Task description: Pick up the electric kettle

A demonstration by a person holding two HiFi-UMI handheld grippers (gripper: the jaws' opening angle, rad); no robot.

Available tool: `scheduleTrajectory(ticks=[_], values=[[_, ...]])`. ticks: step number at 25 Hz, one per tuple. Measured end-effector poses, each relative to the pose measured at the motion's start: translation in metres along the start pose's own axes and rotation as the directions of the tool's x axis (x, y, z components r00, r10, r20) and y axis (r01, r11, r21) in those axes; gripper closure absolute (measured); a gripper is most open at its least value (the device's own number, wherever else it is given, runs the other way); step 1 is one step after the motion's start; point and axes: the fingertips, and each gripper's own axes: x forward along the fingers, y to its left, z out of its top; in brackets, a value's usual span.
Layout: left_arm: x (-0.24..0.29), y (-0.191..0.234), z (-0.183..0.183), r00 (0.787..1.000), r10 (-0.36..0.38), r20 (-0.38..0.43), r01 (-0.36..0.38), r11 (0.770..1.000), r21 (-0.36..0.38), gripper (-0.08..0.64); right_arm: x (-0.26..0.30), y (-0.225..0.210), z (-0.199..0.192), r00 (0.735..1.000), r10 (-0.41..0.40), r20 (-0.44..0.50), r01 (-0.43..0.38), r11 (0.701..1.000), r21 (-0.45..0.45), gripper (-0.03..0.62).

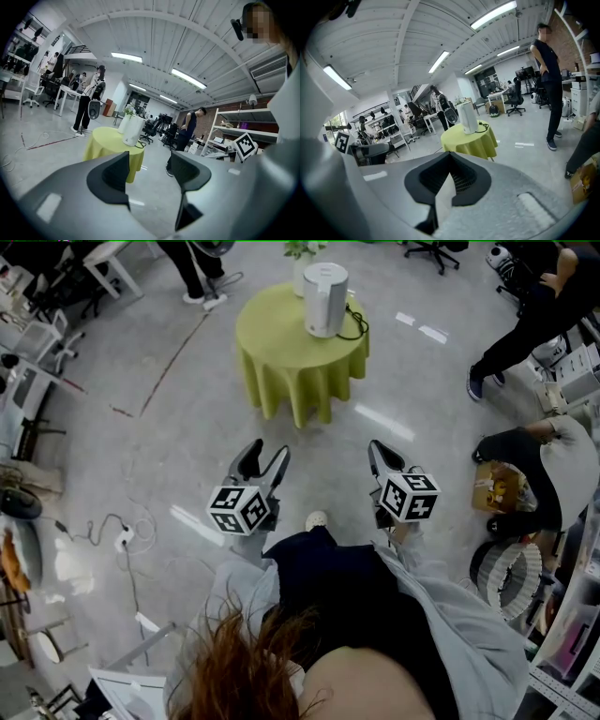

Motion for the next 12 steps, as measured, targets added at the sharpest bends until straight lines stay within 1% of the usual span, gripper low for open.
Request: scheduleTrajectory(ticks=[4,8,12], values=[[0.007,0.012,0.006,1.0,-0.012,0.009,0.012,1.0,-0.003,0.284,0.013,0.006,-0.001,1.0,-0.003,0.005,0.003,1.0,0.016,0.591],[0.012,0.015,-0.001,0.999,-0.025,-0.023,0.025,1.0,-0.014,0.284,0.016,0.004,-0.013,0.999,-0.015,-0.036,0.016,0.999,0.036,0.591],[0.017,0.019,-0.008,0.998,-0.03,-0.053,0.029,0.999,-0.022,0.285,0.022,-0.002,-0.011,0.998,-0.032,-0.045,0.033,0.999,0.04,0.591]])
